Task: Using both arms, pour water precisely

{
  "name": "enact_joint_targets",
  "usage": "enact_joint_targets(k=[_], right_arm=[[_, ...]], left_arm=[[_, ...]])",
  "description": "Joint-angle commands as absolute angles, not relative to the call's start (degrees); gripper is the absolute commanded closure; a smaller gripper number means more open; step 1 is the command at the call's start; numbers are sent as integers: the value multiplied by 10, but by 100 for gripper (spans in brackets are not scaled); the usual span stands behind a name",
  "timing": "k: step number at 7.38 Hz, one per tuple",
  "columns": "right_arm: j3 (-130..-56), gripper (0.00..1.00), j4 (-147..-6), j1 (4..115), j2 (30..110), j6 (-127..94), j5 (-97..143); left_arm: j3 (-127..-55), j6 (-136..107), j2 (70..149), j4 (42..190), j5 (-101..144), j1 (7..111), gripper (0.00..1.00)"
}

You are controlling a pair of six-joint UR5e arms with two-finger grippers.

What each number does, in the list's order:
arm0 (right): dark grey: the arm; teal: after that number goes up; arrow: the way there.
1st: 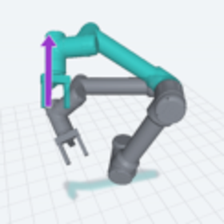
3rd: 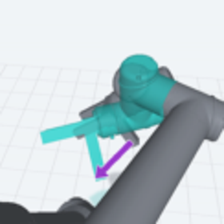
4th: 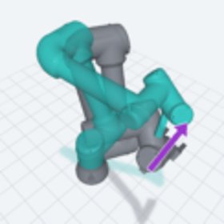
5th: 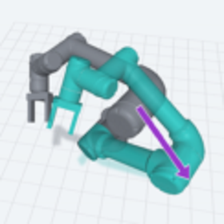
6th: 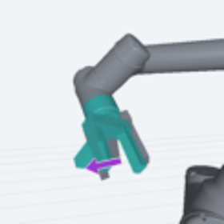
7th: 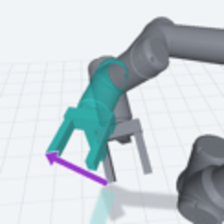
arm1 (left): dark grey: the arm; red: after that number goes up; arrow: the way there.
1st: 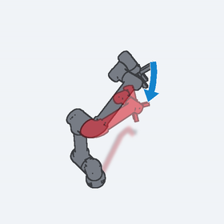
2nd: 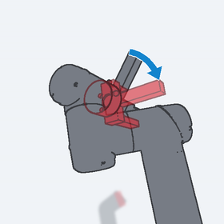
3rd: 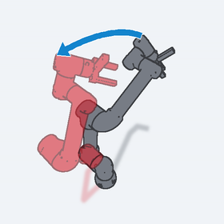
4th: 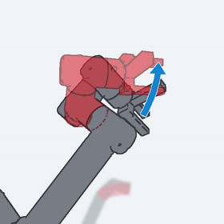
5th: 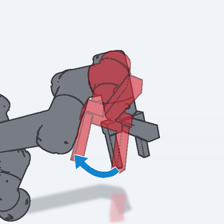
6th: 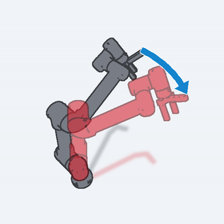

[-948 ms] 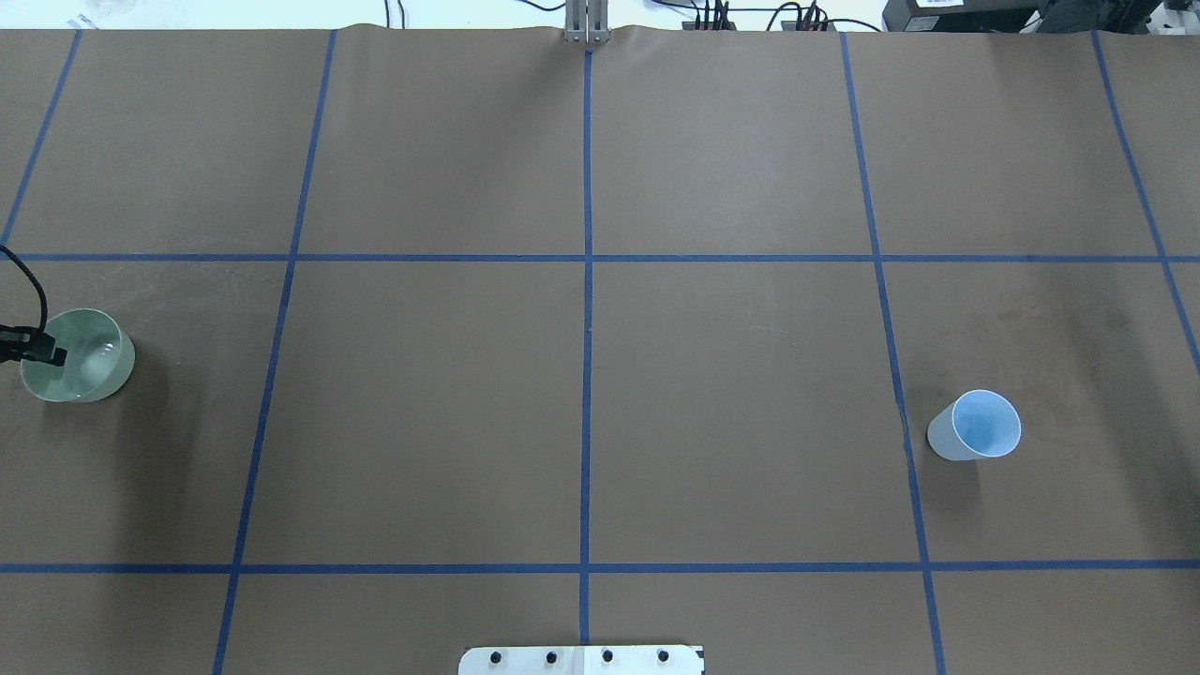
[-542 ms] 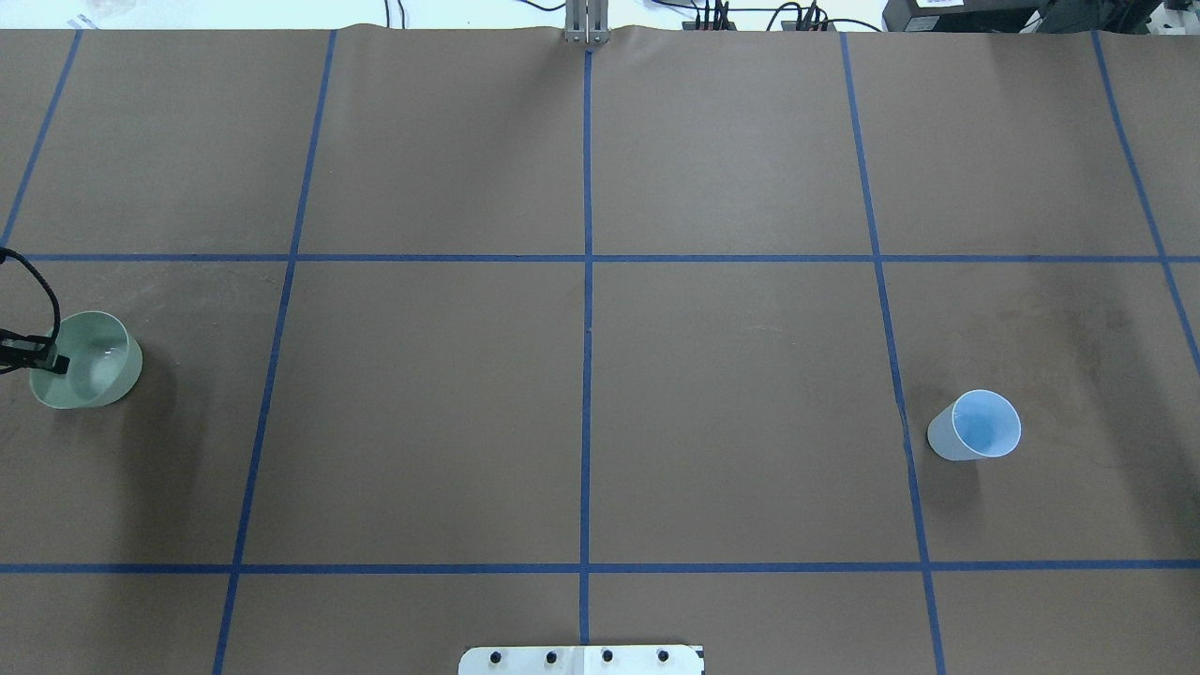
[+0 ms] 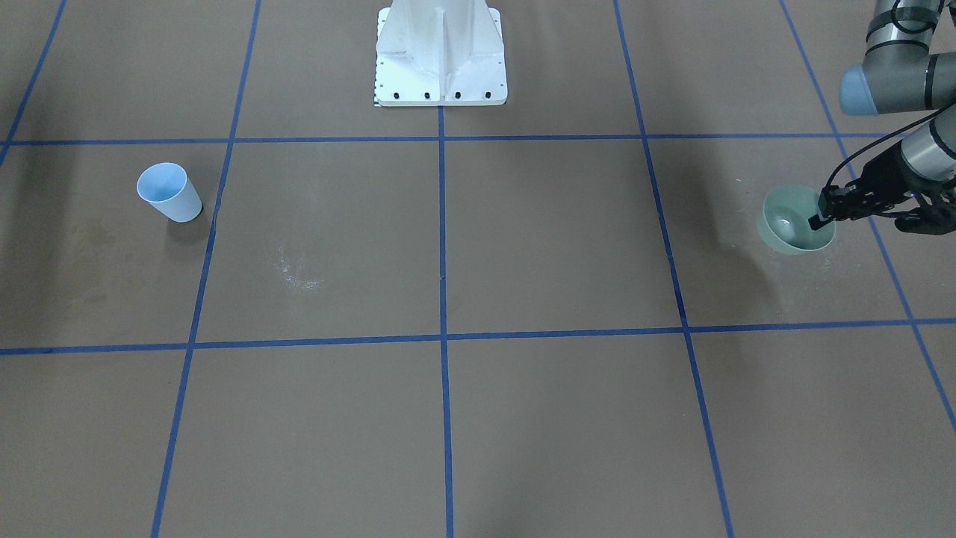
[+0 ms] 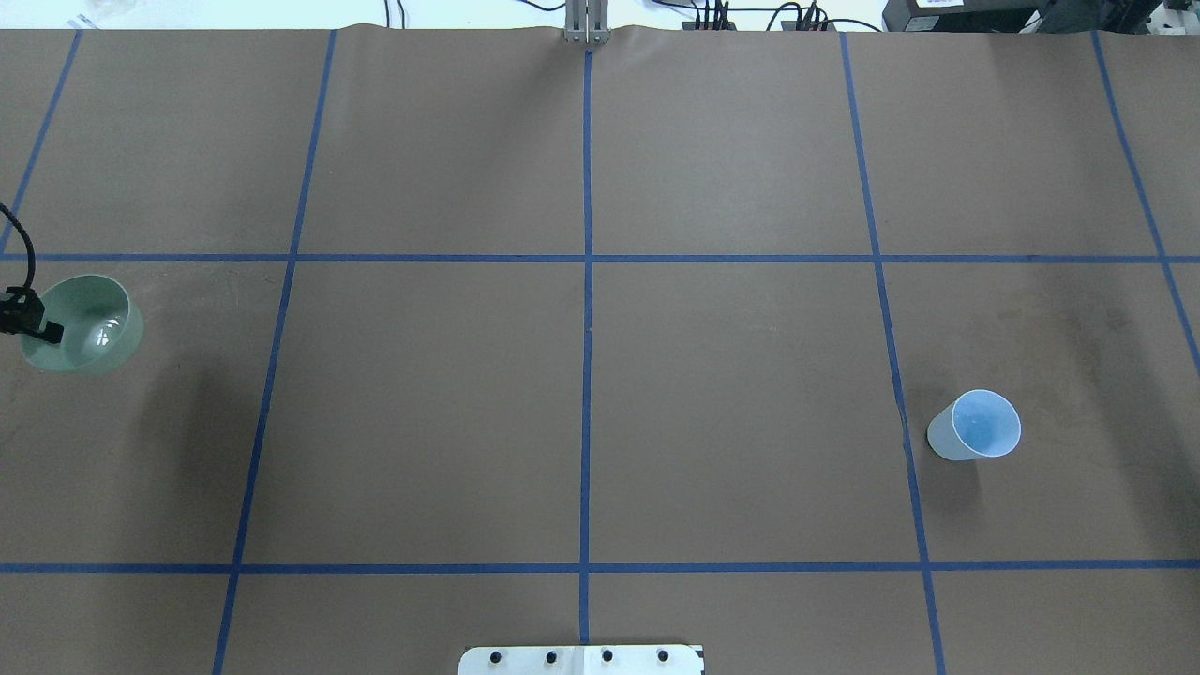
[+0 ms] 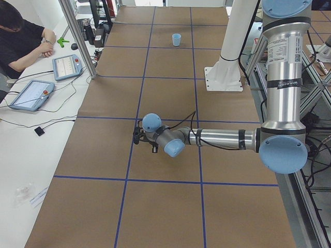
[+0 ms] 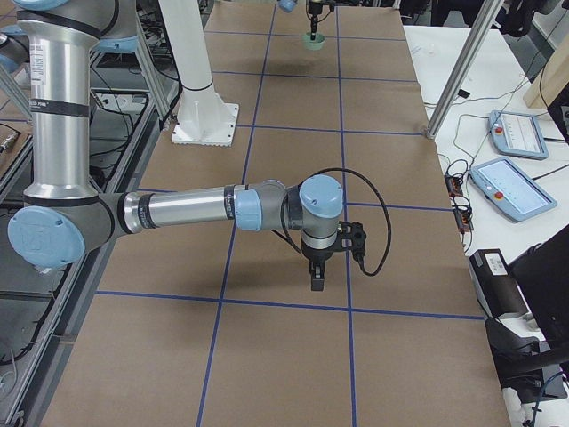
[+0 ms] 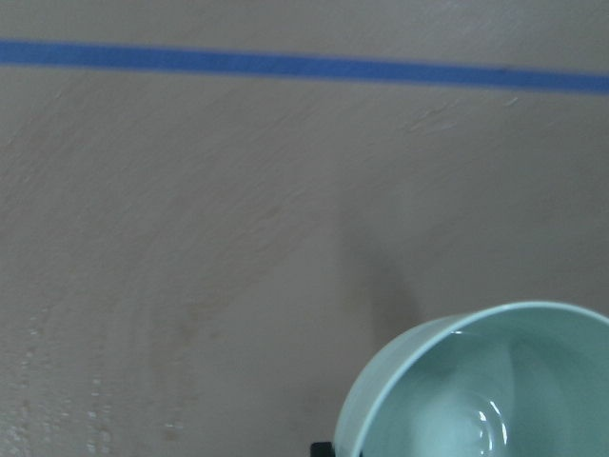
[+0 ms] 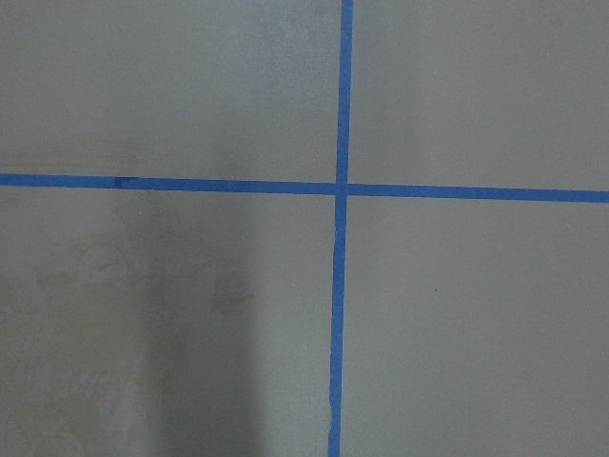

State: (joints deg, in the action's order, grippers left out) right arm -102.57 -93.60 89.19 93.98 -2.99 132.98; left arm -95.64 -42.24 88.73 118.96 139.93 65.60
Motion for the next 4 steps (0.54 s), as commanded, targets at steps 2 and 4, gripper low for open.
enact_joint_targets(k=[2, 4], right_arm=[[-1027, 0, -936, 891, 940, -30, 1330], [-1027, 0, -936, 891, 940, -30, 1330]], left_arm=[[-1067, -514, 1094, 859, 1402, 650, 100], [-1060, -696, 1182, 858, 1335, 536, 100]])
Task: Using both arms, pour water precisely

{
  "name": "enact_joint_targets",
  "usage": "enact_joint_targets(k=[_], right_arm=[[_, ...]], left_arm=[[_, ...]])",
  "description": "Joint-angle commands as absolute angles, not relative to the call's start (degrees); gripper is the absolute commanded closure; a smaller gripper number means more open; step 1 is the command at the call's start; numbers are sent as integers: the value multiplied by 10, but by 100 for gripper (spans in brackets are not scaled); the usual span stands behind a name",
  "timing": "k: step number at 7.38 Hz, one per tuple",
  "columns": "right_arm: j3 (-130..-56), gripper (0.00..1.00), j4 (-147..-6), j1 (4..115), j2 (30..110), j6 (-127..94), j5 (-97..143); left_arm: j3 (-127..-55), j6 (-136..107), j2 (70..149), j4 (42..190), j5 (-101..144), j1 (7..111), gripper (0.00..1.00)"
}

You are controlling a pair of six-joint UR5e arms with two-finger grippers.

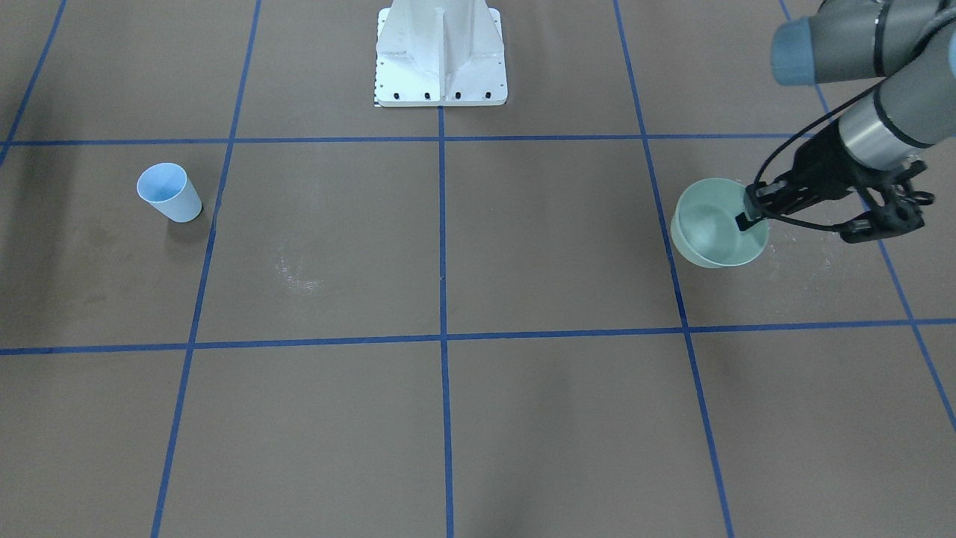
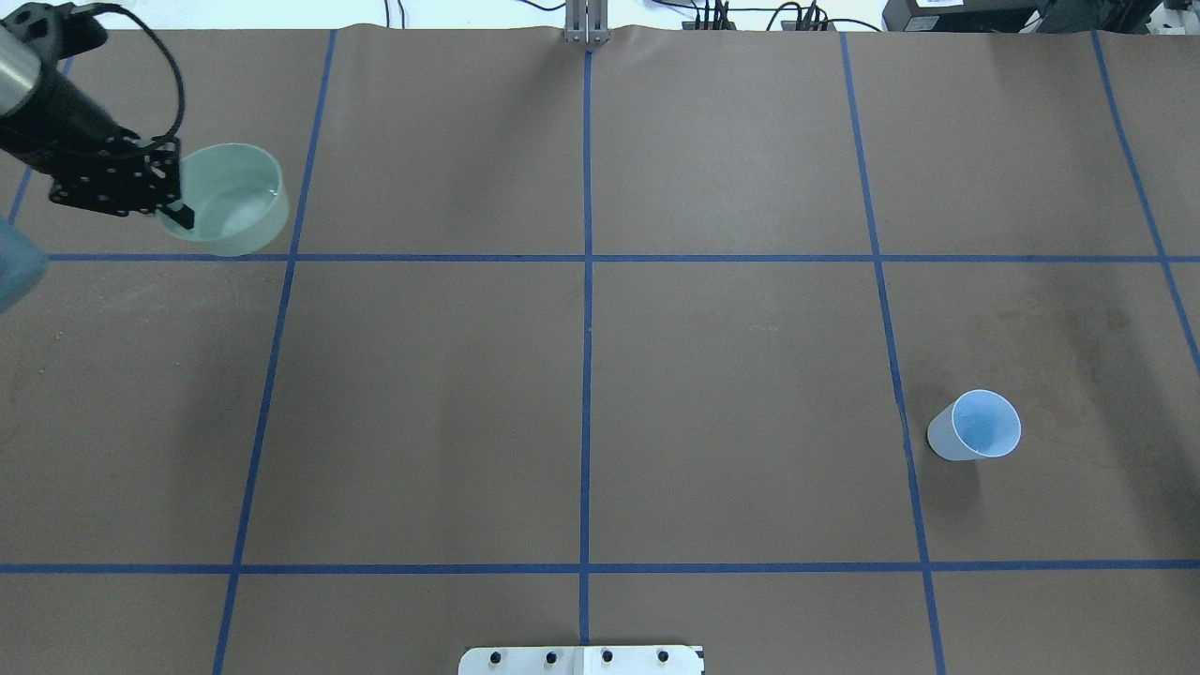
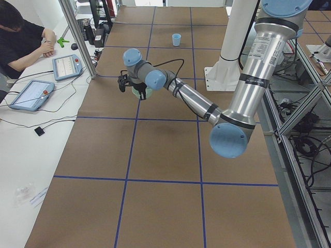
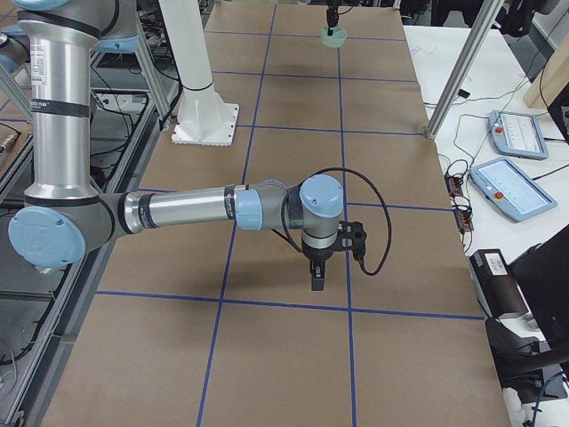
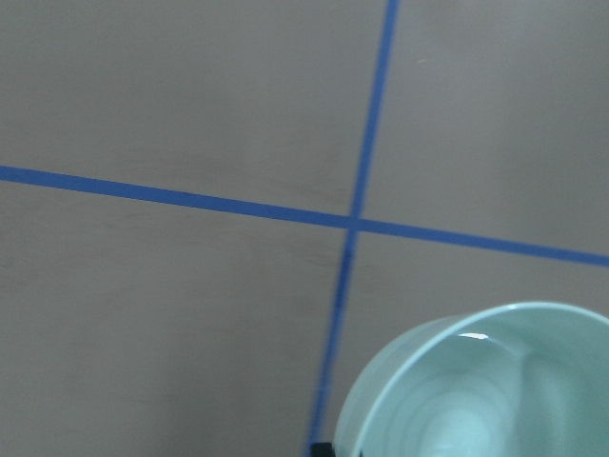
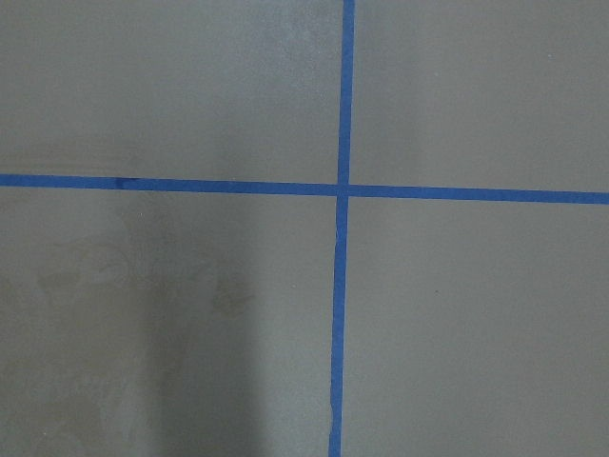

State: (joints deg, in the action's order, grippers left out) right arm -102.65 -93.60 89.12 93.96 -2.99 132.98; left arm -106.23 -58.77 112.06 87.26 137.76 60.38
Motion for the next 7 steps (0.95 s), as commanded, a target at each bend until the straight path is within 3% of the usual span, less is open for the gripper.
enact_joint_targets(k=[1, 3, 5, 7], right_arm=[[-1027, 0, -936, 891, 940, -30, 1331], [-1027, 0, -936, 890, 940, -29, 1329], [-1025, 0, -936, 889, 936, -31, 1329], [-1024, 0, -936, 888, 936, -30, 1329]], left_arm=[[-1042, -779, 1224, 861, 1295, 477, 100], [-984, -893, 1291, 905, 1218, 396, 100], [-867, -972, 1323, 1037, 1158, 343, 100], [-829, -974, 1339, 1043, 1140, 324, 100]])
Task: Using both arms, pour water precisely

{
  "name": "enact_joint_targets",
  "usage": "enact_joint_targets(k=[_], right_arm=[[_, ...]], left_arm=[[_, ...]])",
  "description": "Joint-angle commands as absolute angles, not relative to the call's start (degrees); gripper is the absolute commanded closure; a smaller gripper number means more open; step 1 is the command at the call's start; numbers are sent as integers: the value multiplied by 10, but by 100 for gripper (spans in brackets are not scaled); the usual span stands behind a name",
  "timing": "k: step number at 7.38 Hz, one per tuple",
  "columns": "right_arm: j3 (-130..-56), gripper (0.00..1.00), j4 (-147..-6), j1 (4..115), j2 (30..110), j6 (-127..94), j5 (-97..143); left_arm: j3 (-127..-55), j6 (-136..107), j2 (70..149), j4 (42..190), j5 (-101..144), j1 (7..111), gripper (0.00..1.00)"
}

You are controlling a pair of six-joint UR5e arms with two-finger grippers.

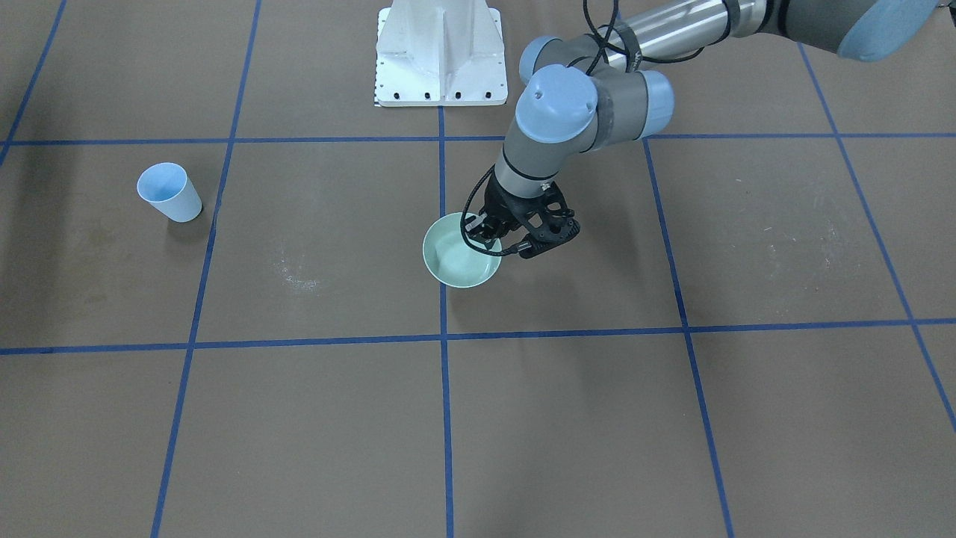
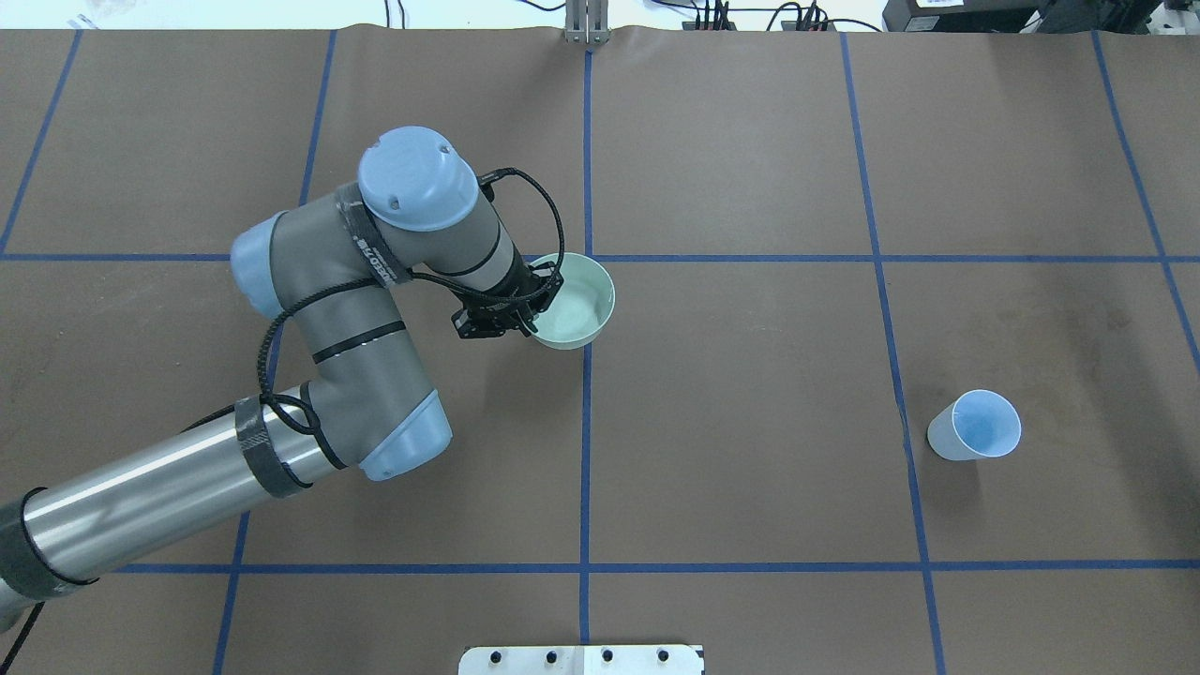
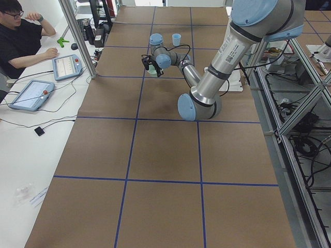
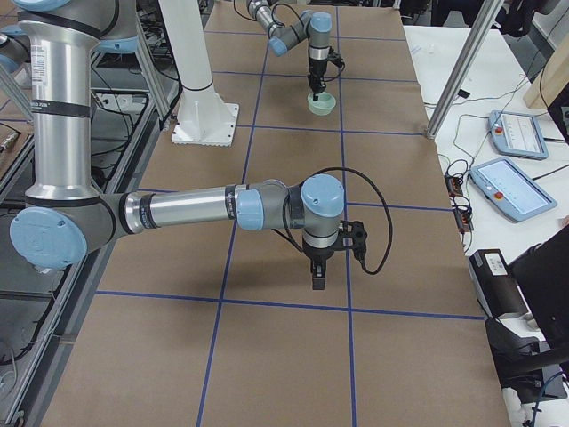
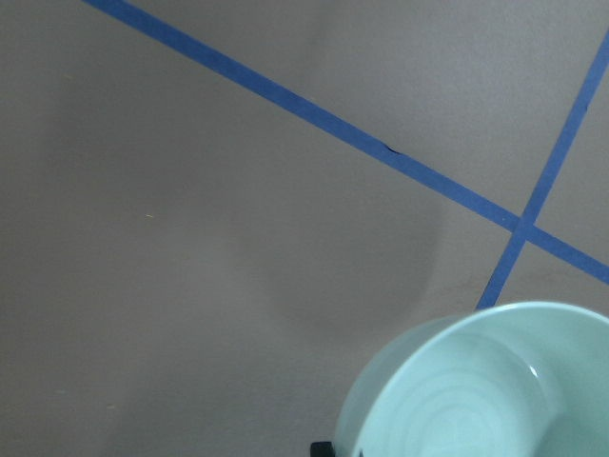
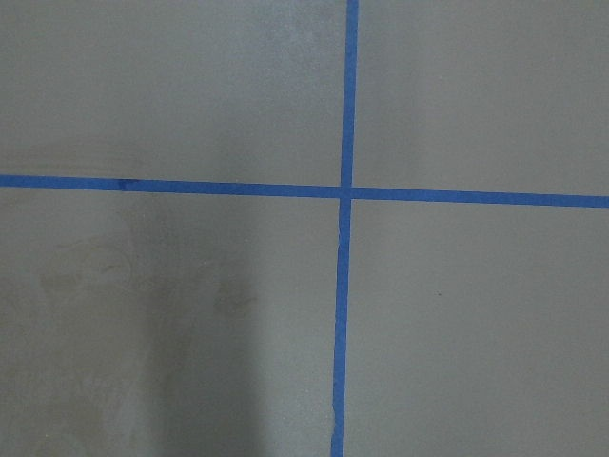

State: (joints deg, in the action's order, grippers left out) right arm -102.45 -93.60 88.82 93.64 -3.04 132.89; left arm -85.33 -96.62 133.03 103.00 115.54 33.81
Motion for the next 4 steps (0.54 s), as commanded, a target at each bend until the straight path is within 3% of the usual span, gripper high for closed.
enact_joint_targets(k=[1, 4], right_arm=[[-1024, 0, -936, 888, 936, -31, 1329], [-1024, 0, -936, 888, 935, -31, 1328]], left_arm=[[-825, -974, 1340, 1044, 1137, 323, 100], [-785, -975, 1364, 1055, 1136, 317, 100]])
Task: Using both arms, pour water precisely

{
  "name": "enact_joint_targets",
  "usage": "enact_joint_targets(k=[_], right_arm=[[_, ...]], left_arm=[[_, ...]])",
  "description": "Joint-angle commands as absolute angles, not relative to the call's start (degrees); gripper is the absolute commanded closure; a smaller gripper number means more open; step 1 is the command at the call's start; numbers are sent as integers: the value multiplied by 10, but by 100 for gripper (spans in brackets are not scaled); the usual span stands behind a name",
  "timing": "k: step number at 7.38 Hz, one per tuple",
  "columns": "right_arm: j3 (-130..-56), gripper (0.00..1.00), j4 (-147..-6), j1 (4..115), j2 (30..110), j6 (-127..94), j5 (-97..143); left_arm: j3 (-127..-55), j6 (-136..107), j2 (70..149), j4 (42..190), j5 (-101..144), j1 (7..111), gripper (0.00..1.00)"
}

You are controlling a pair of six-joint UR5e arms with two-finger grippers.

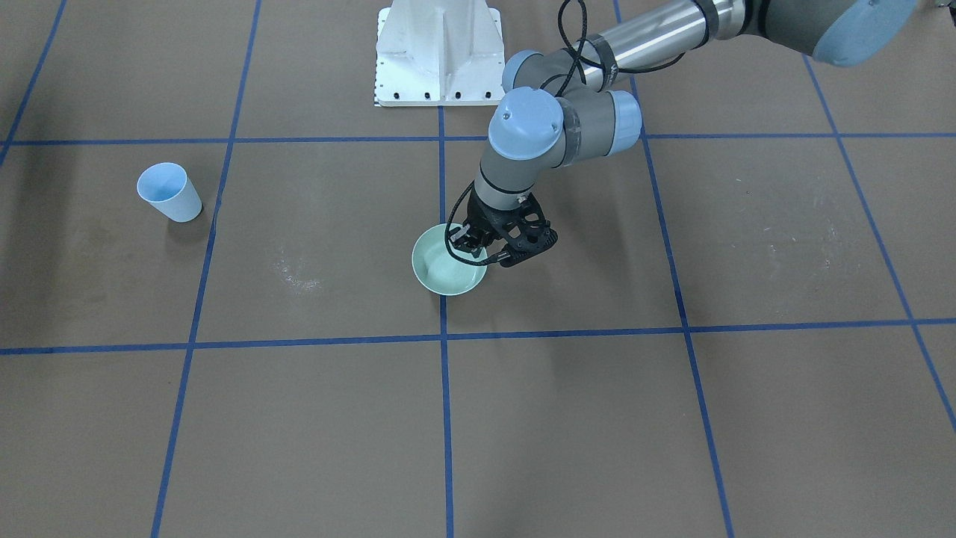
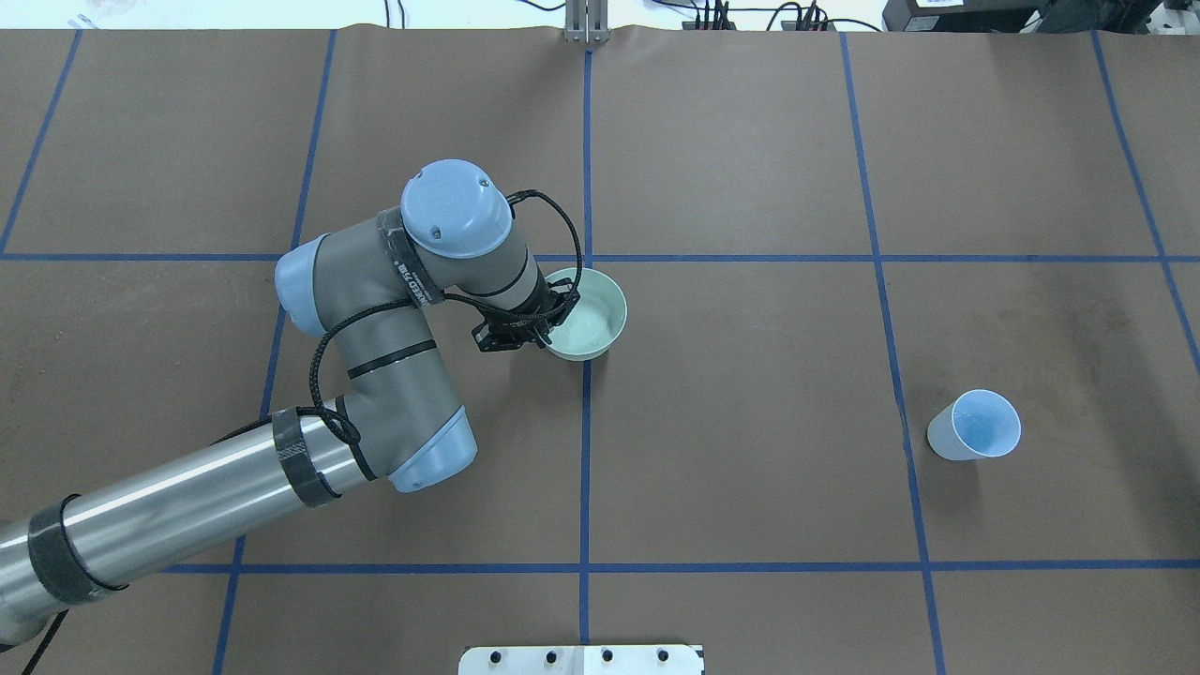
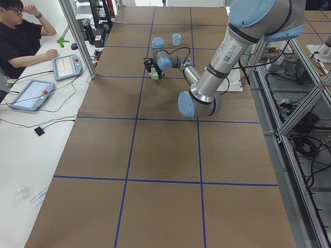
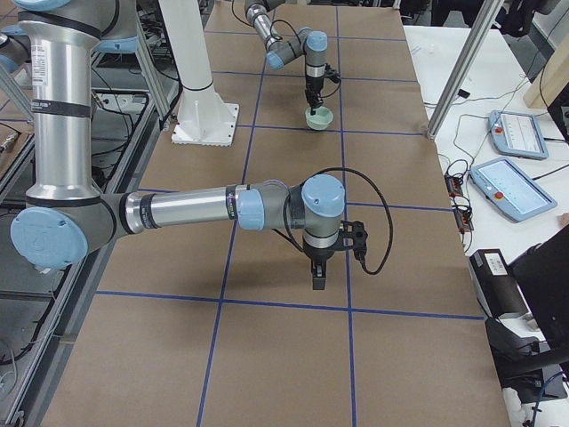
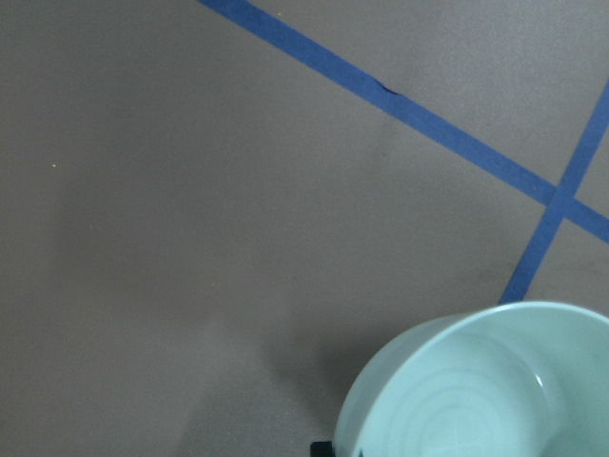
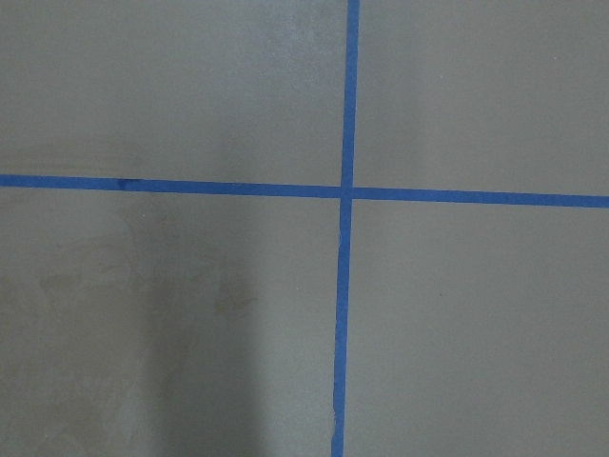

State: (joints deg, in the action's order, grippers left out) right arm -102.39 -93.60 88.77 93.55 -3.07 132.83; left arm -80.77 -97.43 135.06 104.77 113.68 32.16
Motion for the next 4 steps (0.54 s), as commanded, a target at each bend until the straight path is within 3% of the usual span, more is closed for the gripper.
enact_joint_targets(k=[1, 2, 3, 4], right_arm=[[-1024, 0, -936, 888, 935, -31, 1328], [-1024, 0, -936, 887, 935, -31, 1328], [-1024, 0, -936, 886, 933, -32, 1328], [-1024, 0, -937, 886, 927, -31, 1328]], left_arm=[[-777, -976, 1370, 1057, 1120, 314, 93], [-777, -974, 1368, 1057, 1116, 311, 43], [-777, -967, 1368, 1056, 1115, 312, 0], [-784, -966, 1368, 1056, 1116, 317, 0]])
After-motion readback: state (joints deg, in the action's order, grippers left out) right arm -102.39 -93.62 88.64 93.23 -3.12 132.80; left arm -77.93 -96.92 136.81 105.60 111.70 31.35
